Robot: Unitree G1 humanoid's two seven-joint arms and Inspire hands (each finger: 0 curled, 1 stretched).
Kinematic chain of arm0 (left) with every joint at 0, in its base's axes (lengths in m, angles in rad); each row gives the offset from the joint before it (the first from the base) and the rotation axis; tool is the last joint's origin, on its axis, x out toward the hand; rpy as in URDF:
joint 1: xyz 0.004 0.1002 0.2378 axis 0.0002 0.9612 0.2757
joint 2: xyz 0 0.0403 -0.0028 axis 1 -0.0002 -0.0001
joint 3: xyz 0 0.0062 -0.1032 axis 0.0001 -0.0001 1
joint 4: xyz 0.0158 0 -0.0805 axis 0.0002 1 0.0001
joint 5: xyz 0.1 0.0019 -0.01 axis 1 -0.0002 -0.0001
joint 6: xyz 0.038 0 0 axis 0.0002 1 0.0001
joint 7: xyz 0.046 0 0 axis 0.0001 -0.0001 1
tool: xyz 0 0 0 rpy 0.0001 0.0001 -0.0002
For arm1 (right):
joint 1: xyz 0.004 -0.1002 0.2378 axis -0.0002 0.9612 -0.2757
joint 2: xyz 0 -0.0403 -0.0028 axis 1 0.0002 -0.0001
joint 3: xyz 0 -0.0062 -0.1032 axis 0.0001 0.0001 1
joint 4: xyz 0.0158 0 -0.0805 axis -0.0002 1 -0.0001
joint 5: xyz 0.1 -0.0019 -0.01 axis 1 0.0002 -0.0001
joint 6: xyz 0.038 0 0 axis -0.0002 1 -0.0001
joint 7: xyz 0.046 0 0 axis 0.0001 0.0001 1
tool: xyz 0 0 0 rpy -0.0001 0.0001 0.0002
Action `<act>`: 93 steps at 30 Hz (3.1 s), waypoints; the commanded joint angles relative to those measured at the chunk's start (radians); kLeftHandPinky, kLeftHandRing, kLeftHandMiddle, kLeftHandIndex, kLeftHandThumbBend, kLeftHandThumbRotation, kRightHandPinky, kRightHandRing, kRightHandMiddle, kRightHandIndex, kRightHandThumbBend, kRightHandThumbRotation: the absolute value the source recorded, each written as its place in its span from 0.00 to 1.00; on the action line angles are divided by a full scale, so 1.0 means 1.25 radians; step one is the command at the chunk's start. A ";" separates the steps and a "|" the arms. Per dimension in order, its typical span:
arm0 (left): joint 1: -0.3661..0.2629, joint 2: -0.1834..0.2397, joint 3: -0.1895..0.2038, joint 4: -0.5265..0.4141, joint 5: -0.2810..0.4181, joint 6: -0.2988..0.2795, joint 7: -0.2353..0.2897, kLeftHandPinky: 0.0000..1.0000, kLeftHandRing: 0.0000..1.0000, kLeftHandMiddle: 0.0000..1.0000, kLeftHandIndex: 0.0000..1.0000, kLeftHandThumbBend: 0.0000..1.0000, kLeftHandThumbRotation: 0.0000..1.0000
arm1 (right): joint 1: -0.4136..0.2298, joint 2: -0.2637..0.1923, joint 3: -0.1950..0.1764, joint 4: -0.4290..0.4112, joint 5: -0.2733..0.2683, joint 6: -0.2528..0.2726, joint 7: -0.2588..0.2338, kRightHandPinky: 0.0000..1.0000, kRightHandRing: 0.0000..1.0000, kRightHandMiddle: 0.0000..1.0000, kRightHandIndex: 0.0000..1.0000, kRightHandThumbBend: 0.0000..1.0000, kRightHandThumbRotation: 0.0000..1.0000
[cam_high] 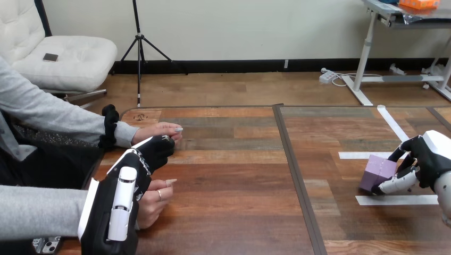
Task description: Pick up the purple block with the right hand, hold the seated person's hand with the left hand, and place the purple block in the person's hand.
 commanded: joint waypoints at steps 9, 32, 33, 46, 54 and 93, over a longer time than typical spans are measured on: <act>-0.034 -0.016 0.015 -0.018 -0.001 -0.017 0.003 0.85 0.81 0.77 0.71 0.36 1.00 | -0.007 0.024 -0.056 -0.032 0.067 -0.050 -0.039 0.27 0.35 0.42 0.46 0.89 0.00; -0.065 0.169 0.147 -0.048 0.302 -0.048 0.046 0.69 0.82 0.84 0.79 0.72 0.72 | 0.017 0.034 -0.128 -0.067 0.179 -0.122 0.011 0.34 0.40 0.45 0.46 0.83 0.00; -0.062 0.174 0.151 -0.060 0.309 -0.037 0.046 0.69 0.83 0.85 0.80 0.77 0.70 | 0.018 0.033 -0.128 -0.068 0.178 -0.124 0.010 0.34 0.40 0.45 0.46 0.83 0.00; -0.046 0.256 0.207 -0.197 0.414 0.076 0.054 0.65 0.83 0.87 0.84 0.99 0.46 | 0.029 0.034 -0.139 -0.089 0.192 -0.175 0.030 0.32 0.37 0.43 0.45 0.86 0.00; -0.062 0.298 0.218 -0.196 0.440 0.091 0.045 0.64 0.82 0.85 0.83 1.00 0.38 | 0.027 0.037 -0.146 -0.097 0.202 -0.173 0.042 0.34 0.39 0.43 0.46 0.85 0.00; -0.176 0.468 0.134 -0.122 0.678 0.127 0.020 0.75 0.84 0.86 0.83 1.00 0.31 | 0.025 0.045 -0.159 -0.128 0.210 -0.170 0.067 0.34 0.39 0.44 0.45 0.87 0.00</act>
